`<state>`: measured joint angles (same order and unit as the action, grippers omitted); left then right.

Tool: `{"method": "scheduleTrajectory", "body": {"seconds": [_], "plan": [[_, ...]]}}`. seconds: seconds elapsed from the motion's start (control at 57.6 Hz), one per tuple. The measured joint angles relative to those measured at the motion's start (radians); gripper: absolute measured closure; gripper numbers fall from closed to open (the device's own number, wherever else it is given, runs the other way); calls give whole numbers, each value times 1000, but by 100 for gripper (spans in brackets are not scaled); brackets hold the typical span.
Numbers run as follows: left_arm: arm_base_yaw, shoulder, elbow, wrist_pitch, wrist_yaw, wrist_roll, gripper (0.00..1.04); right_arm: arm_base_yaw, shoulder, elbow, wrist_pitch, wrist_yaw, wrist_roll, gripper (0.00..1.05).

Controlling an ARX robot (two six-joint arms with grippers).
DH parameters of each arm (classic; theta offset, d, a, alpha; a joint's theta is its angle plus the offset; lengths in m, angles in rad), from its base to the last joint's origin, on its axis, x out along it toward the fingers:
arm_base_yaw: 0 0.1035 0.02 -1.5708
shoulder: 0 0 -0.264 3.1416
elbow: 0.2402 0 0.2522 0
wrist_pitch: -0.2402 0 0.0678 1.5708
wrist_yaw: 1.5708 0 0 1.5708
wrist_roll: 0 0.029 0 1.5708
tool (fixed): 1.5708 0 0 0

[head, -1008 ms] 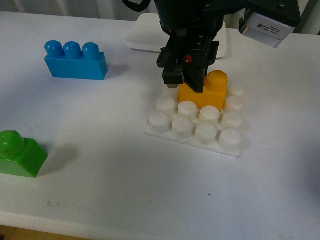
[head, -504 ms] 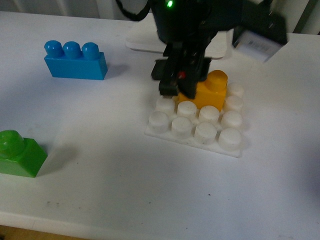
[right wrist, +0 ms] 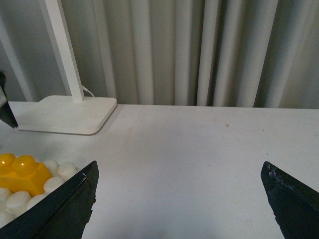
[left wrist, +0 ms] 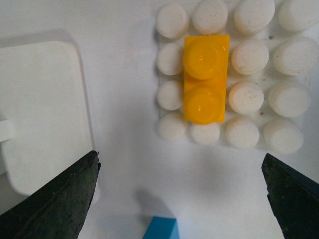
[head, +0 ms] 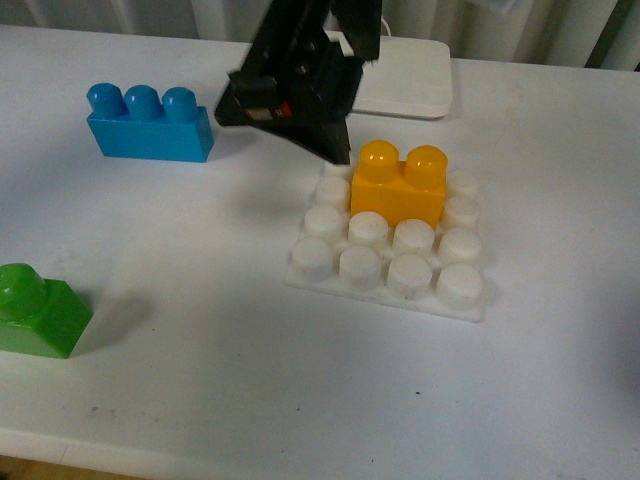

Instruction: Insert yellow block into base center

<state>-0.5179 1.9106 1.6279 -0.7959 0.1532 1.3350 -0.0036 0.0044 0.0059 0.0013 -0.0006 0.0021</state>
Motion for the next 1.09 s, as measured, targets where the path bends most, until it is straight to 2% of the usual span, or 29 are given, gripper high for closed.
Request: {"method": "scheduleTrajectory", "body": {"seconds": [0.156, 0.295, 0.434, 0.539, 0.643, 0.817, 0.851, 1.008, 1.06, 1.095], "plan": [[34, -194, -191, 176, 0, 36, 6, 0, 0, 0, 0, 0, 0, 9], [85, -397, -436, 458, -2, 10, 6, 0, 0, 0, 0, 0, 0, 9], [151, -611, -695, 787, -48, -124, 6, 0, 0, 0, 0, 0, 0, 9], [190, -764, -859, 930, -93, -248, 6, 0, 0, 0, 0, 0, 0, 9], [210, -996, -1050, 969, -148, -445, 6, 0, 0, 0, 0, 0, 0, 9], [228, -1321, -1253, 884, -286, -779, 6, 0, 0, 0, 0, 0, 0, 9], [228, -1357, -1275, 878, -290, -831, 6, 0, 0, 0, 0, 0, 0, 9], [228, -1366, -1276, 878, -288, -900, 6, 0, 0, 0, 0, 0, 0, 9], [216, -1370, -1298, 931, -360, -970, 12, 0, 0, 0, 0, 0, 0, 9], [217, -1385, -1329, 993, -404, -1044, 19, 0, 0, 0, 0, 0, 0, 9]]}}
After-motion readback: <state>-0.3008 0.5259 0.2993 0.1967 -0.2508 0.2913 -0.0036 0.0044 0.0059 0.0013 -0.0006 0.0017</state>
